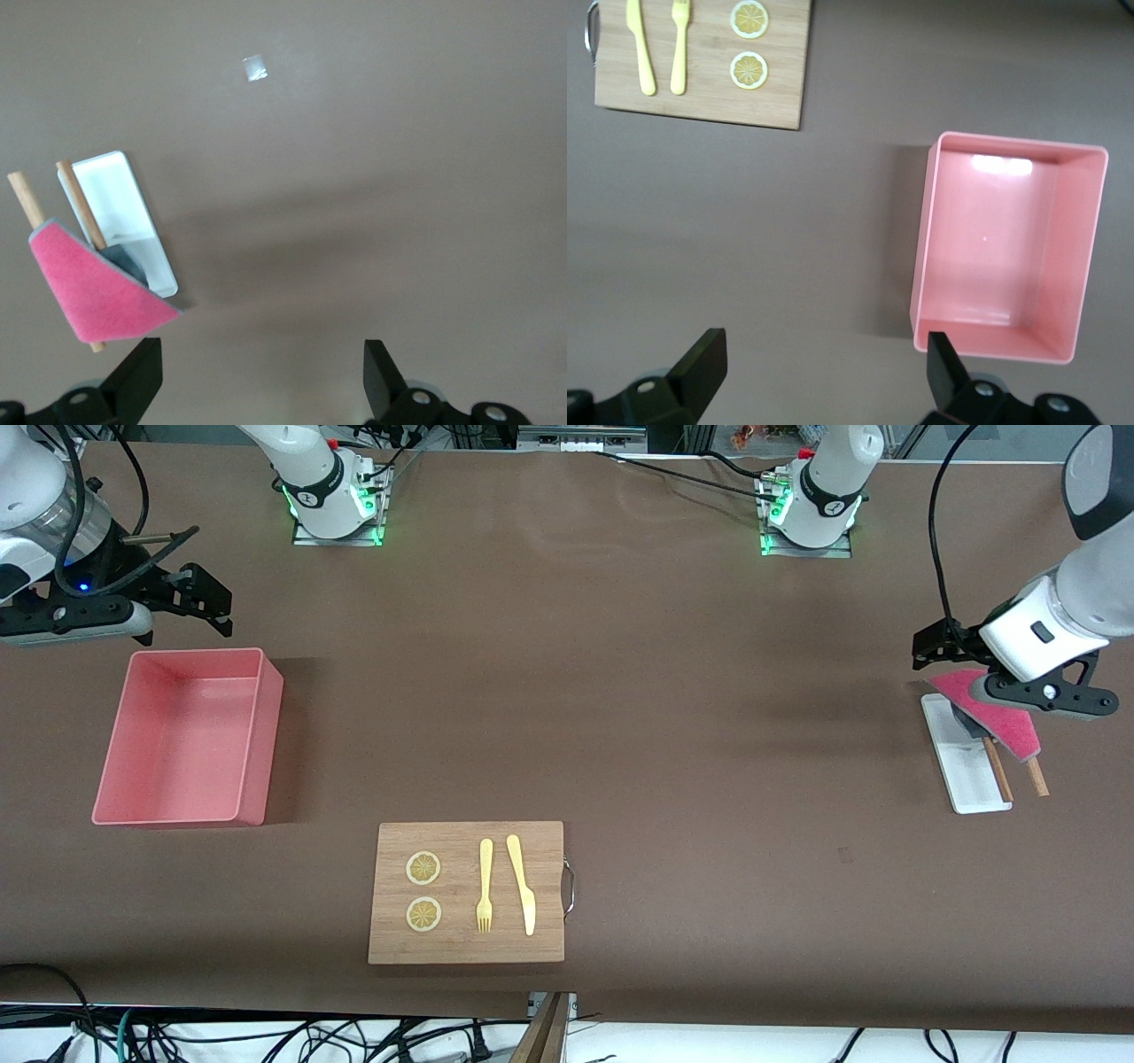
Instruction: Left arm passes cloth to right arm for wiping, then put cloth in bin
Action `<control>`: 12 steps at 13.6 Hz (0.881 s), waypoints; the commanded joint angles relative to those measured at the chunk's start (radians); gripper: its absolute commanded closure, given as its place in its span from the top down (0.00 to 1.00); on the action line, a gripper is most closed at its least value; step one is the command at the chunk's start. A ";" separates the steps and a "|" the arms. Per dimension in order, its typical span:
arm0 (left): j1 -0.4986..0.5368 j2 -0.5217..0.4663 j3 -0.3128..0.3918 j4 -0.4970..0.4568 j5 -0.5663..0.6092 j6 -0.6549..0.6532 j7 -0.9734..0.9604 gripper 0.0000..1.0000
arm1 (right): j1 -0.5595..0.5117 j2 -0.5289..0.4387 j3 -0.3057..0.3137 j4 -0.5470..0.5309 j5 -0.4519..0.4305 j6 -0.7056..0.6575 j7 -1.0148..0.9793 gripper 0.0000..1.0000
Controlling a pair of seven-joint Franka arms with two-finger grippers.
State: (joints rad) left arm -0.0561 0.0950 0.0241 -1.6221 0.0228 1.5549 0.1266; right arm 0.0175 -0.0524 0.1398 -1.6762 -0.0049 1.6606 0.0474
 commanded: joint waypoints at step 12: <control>0.364 0.276 -0.003 0.030 0.179 0.166 1.036 1.00 | -0.007 0.043 0.011 0.024 0.014 -0.012 0.052 1.00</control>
State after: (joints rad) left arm 0.2887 0.3362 0.0343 -1.6207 0.1445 1.6972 1.0758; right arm 0.0170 -0.0202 0.1398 -1.6754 -0.0045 1.6584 0.0827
